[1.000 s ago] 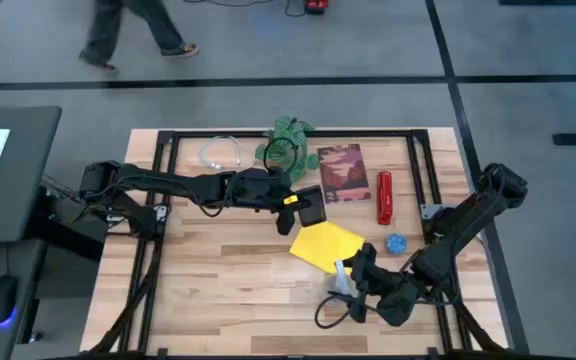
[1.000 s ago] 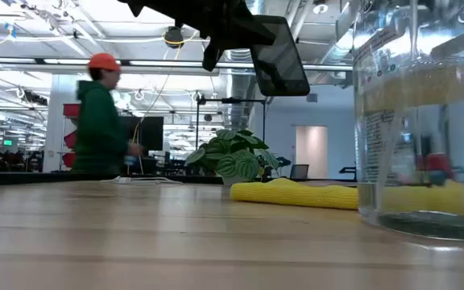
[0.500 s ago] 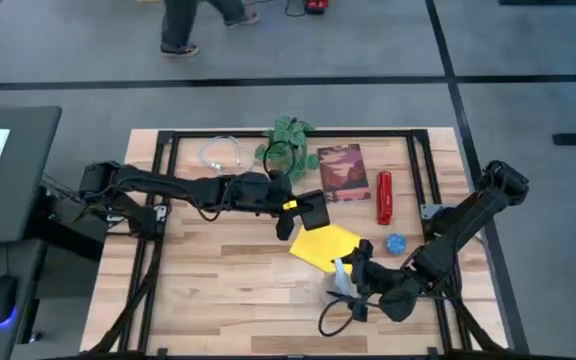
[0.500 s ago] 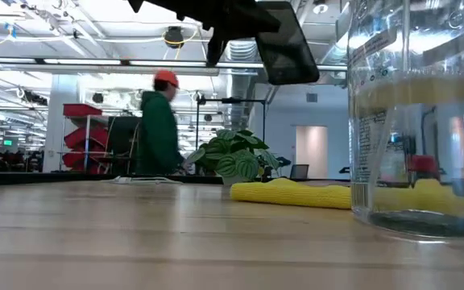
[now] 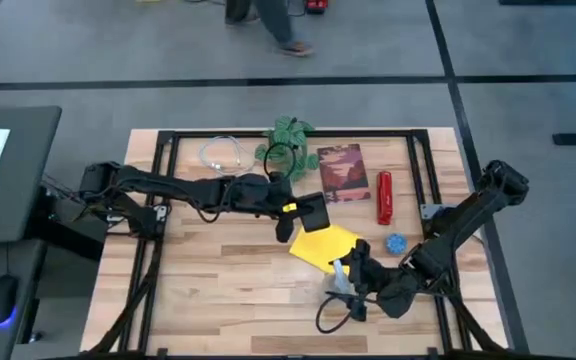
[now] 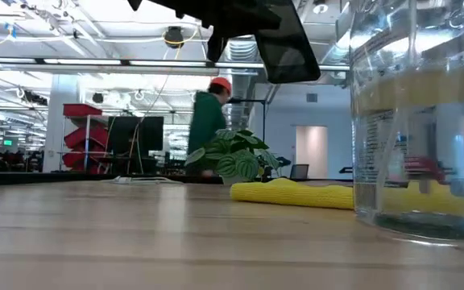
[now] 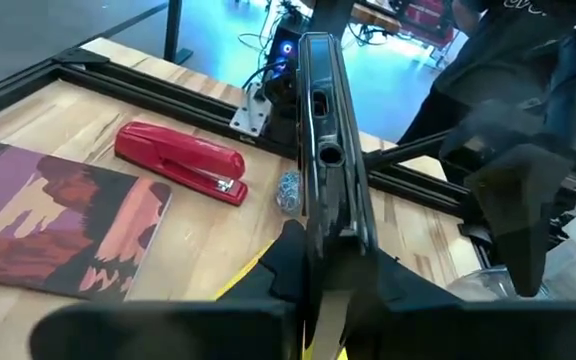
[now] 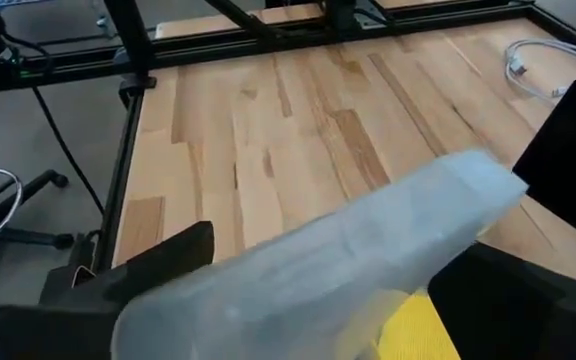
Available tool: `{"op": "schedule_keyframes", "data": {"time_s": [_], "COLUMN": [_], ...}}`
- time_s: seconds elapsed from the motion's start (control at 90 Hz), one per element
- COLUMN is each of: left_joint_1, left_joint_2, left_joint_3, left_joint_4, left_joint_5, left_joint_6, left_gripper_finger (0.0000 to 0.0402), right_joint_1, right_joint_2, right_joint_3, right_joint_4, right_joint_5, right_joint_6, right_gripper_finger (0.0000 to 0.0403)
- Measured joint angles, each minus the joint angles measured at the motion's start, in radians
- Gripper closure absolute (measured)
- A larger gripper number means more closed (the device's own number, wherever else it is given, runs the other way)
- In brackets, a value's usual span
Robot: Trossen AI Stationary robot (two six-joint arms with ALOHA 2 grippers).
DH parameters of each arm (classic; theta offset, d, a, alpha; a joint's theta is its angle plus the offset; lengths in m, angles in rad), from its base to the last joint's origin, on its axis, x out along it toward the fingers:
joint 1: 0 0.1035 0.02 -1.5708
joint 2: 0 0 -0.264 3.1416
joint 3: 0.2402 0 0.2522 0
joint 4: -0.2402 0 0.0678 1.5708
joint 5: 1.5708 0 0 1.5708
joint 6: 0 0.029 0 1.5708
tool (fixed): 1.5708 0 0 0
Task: Apply microfiber cloth
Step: Spray the front of the cellphone with the spray cleaning bottle
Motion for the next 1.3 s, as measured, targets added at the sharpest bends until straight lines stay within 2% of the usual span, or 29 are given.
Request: {"op": "schedule_keyframes", "data": {"time_s": [0.111, 0.389, 0.756, 0.878, 1.011, 1.133, 1.222, 1.3], "left_joint_1": [0.0, 0.0, 0.0, 0.0, 0.0, 0.0, 0.0, -0.002], "left_joint_2": [0.0, 0.0, 0.0, 0.0, 0.0, 0.0, 0.0, 0.0], "left_joint_3": [0.0, 0.0, 0.0, 0.0, 0.0, 0.0, 0.0, 0.0], "left_joint_4": [0.001, 0.0, -0.011, -0.035, -0.05, -0.056, -0.056, -0.059], "left_joint_5": [0.0, 0.0, 0.001, 0.001, 0.0, 0.001, 0.001, 0.0], "left_joint_6": [0.0, 0.0, 0.018, 0.017, 0.017, 0.017, 0.016, 0.016], "left_gripper_finger": [0.0389, 0.0389, 0.0389, 0.0389, 0.0389, 0.0389, 0.0389, 0.0389], "right_joint_1": [0.0, 0.0, 0.001, 0.004, 0.015, 0.024, 0.031, 0.033], "right_joint_2": [0.001, 0.016, -0.01, -0.028, -0.037, -0.04, -0.042, -0.042], "right_joint_3": [0.0, -0.001, 0.0, 0.0, 0.0, 0.001, 0.032, 0.082], "right_joint_4": [-0.003, -0.045, -0.088, -0.175, -0.234, -0.26, -0.354, -0.514], "right_joint_5": [0.0, -0.019, 0.006, 0.079, 0.117, 0.127, 0.117, 0.109], "right_joint_6": [0.025, 0.091, 0.137, 0.219, 0.269, 0.256, 0.264, 0.309], "right_gripper_finger": [0.0101, 0.0197, 0.0208, 0.0233, 0.0284, 0.0287, 0.0287, 0.0287]}}
